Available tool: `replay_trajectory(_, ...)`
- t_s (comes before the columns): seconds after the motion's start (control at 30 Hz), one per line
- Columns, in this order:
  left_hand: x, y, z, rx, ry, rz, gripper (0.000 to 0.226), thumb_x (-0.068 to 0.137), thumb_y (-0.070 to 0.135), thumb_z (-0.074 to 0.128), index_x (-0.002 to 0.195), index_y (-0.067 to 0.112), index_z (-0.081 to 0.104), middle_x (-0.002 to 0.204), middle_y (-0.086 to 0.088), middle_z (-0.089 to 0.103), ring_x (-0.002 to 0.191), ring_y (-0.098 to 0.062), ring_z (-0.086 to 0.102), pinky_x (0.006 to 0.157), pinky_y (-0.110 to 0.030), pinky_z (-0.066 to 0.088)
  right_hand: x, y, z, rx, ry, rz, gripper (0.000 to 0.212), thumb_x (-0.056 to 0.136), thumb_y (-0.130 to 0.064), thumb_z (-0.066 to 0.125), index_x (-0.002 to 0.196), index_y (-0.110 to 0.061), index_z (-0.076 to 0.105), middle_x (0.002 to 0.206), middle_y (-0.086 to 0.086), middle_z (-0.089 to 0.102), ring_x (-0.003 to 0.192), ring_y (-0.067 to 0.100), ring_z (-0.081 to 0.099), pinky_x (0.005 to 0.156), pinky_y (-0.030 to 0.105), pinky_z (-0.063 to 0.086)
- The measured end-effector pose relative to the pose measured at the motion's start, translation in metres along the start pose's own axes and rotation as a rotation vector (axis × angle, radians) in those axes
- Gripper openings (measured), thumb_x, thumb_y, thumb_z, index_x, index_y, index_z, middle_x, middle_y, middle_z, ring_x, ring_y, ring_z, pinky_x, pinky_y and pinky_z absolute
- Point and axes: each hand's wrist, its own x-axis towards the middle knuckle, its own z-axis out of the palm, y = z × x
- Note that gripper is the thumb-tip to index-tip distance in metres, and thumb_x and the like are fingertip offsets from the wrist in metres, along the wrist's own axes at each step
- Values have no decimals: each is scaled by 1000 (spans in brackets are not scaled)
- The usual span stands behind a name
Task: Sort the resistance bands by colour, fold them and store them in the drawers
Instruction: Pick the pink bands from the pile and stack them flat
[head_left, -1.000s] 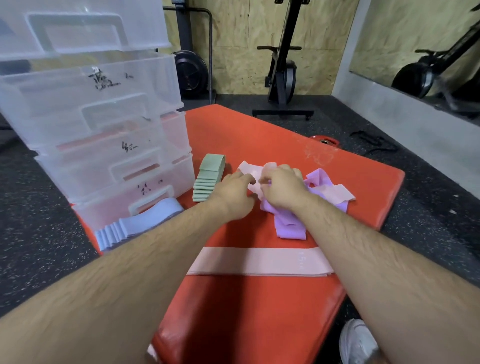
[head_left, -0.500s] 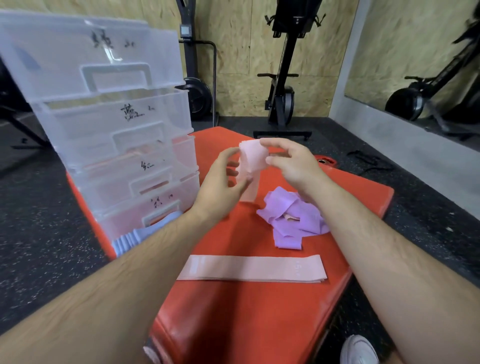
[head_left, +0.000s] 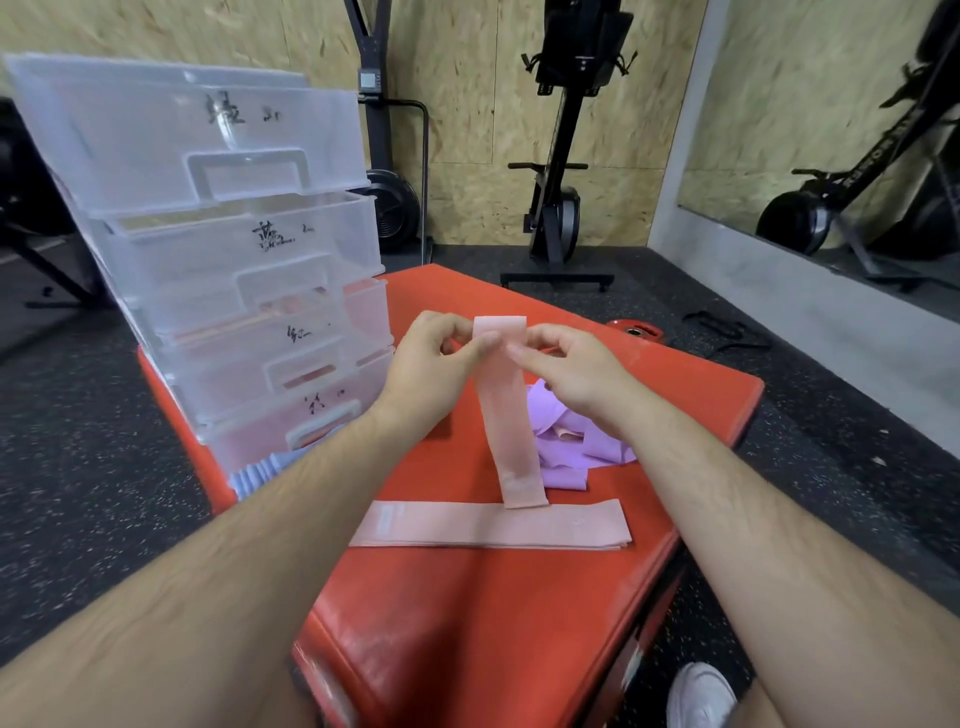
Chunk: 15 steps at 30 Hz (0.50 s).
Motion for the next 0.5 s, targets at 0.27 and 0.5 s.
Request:
replay_trajectory(0.27, -3, 2, -2, -193, -76, -74, 18, 93, 34, 68, 95, 16, 68, 74, 4, 60, 66, -6, 53, 62, -21, 44, 5, 5, 5, -34, -38, 31, 21, 102, -27, 55, 103, -14, 70, 93, 1, 68, 81, 12, 56, 75, 29, 44)
replay_trajectory(0.5, -3, -2, -6, -224, -132, -153, 29, 88, 39, 73, 93, 11, 69, 67, 3, 60, 60, -10, 51, 59, -25, 42, 2, 4, 7, -47, -71, 35, 20, 101, -30, 54, 104, -16, 69, 86, 4, 61, 76, 13, 52, 72, 33, 41)
